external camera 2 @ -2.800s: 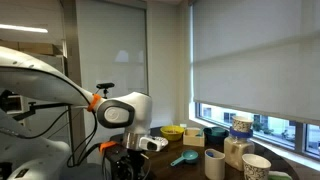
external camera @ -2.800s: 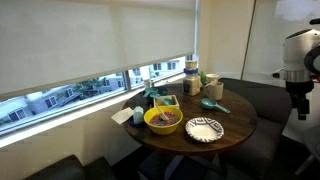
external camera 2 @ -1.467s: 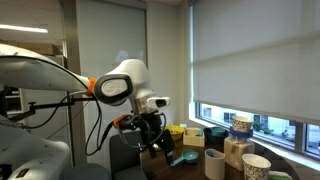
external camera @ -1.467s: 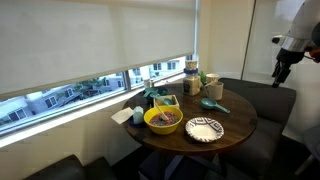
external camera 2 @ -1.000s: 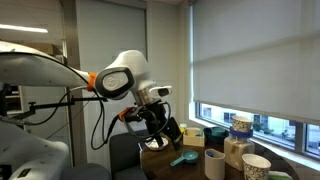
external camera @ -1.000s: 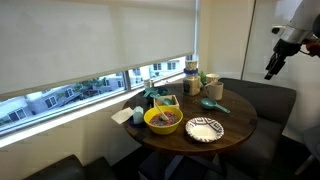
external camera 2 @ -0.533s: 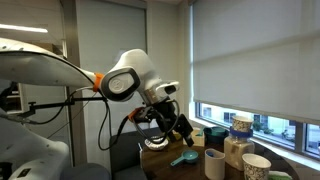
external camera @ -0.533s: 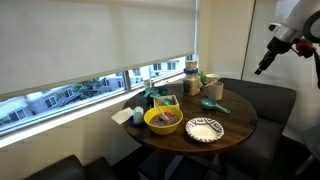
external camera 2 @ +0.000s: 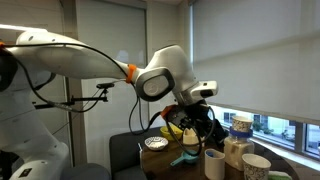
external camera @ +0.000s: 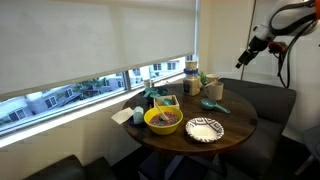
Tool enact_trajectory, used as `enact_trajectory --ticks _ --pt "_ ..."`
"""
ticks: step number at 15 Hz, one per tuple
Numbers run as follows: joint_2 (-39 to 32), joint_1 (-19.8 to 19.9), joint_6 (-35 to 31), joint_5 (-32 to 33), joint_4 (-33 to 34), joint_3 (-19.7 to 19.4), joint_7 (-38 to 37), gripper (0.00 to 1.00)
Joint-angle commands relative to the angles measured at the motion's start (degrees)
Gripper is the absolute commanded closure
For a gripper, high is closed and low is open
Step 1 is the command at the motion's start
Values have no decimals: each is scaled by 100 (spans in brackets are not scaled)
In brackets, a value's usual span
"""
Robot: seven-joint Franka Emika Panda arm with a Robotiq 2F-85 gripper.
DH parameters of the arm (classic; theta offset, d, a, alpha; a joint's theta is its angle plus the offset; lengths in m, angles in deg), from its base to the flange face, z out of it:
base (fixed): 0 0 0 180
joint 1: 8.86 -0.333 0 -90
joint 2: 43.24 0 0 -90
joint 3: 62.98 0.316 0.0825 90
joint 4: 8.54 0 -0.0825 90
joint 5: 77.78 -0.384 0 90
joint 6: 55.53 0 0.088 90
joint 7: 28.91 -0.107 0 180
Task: Remove the blue block from the white jug and put it on the table
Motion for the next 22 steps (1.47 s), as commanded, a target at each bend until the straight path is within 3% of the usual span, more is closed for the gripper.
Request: enact_trajectory --ticks 1,5,11,12,21,22 --pt "-163 106 63 -224 154 152 48 0" --pt "-322 83 160 -335 346 163 46 0" --pt "-1187 74 234 -554 1086 214 -41 0" --pt "-779 153 150 -363 650 258 26 0" --pt "-1776 120 339 -764 1368 477 262 0" --pt "-1911 135 323 -870 1487 507 271 8"
